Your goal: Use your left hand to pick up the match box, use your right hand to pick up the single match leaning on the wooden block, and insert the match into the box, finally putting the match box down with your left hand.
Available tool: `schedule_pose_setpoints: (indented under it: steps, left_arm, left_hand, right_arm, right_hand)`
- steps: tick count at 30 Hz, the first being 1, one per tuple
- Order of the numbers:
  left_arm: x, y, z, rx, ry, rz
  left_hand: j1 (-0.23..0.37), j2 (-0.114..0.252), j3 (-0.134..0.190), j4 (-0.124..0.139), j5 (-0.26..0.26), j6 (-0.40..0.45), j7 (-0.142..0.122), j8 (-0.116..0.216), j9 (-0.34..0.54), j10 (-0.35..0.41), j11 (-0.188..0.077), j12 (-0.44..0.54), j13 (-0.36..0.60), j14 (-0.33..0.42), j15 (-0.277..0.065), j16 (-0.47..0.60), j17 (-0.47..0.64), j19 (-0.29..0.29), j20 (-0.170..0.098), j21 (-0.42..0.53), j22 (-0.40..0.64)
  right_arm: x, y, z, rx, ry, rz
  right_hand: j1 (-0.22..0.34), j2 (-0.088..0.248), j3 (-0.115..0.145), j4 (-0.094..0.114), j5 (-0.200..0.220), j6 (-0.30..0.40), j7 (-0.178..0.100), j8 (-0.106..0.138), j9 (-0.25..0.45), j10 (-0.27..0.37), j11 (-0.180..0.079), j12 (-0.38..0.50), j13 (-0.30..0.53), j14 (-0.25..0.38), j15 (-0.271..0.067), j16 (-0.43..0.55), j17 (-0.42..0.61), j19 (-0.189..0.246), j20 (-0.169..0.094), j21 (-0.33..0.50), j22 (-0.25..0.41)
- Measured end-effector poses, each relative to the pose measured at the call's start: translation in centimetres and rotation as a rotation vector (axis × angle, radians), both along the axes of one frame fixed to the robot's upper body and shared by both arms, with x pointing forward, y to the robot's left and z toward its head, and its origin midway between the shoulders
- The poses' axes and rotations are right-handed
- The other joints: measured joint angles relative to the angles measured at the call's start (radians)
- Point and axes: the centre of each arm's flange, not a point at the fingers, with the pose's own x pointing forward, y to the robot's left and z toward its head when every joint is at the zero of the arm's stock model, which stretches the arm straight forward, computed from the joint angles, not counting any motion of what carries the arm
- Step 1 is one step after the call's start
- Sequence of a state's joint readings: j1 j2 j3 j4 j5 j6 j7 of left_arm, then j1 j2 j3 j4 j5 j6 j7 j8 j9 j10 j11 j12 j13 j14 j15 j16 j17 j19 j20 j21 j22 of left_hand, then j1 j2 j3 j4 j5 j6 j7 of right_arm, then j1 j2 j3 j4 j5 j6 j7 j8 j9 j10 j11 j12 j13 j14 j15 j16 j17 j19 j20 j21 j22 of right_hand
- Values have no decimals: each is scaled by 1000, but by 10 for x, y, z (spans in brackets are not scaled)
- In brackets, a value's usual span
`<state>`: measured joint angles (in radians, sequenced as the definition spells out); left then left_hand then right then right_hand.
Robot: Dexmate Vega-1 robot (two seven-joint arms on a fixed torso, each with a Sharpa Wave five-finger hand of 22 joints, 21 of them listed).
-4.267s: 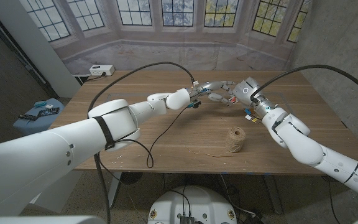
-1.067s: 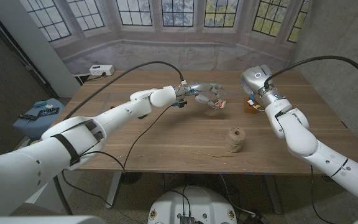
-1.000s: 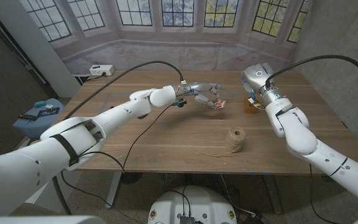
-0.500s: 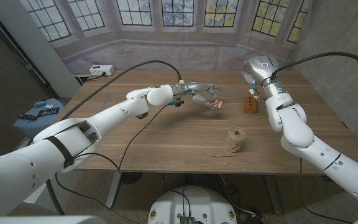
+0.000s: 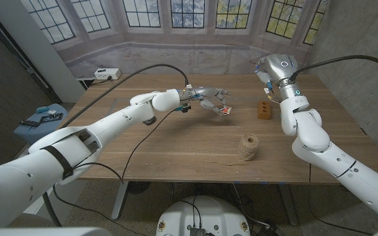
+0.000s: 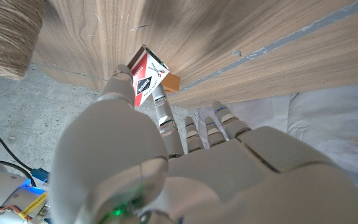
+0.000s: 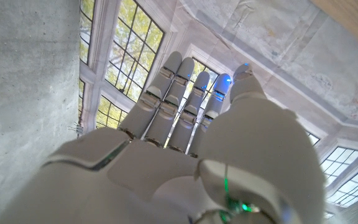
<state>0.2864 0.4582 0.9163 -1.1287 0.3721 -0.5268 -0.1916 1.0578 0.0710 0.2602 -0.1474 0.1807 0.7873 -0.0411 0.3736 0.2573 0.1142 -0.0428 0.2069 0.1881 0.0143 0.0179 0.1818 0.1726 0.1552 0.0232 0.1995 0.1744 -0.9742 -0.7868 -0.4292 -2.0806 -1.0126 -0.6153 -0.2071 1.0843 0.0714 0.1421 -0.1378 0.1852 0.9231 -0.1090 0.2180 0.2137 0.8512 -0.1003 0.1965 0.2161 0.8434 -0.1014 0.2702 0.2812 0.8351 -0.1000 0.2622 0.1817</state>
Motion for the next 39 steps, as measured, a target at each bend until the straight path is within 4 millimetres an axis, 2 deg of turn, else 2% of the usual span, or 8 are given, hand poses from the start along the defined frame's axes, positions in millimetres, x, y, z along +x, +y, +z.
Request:
schedule_pose_setpoints:
  steps: [16,24,31,39]
  left_arm:
    - [1,10,1,-9,-7,32]
    - [1,14,2,-1,-6,45]
    - [2,18,2,11,-1,58]
    - [2,23,0,27,9,70]
  left_hand:
    - [-4,4,0,0,0,-10,0,0,1,-8,4,-4,0,-4,4,0,0,-5,-5,0,0]
    - [-4,4,0,0,0,-11,0,0,1,-11,0,-4,0,-4,4,0,0,-5,-5,0,0]
    - [-4,4,-2,2,0,-11,0,0,1,-11,0,-4,0,-4,4,0,0,-11,0,0,0]
    - [-6,6,-3,3,0,-10,0,0,0,-11,0,-4,0,-4,4,0,0,-11,0,0,0]
  right_arm:
    - [1,0,6,157,9,116]
    - [9,-2,4,275,34,215]
    - [14,-5,5,367,57,294]
    - [20,-3,5,451,87,375]
  right_hand:
    - [-4,4,0,0,-1,0,0,0,2,-5,5,0,0,-11,0,0,5,-9,2,-4,0]
    - [-4,4,0,0,-1,-5,5,0,3,-6,6,0,0,-15,4,0,9,-13,-2,-4,0]
    - [-11,11,0,0,-1,-9,9,-4,3,-22,11,0,0,-36,4,0,14,-20,5,-12,0]
    - [-23,15,-8,8,-5,-23,16,-8,3,-38,16,-5,0,-53,12,0,19,-38,9,-16,0]
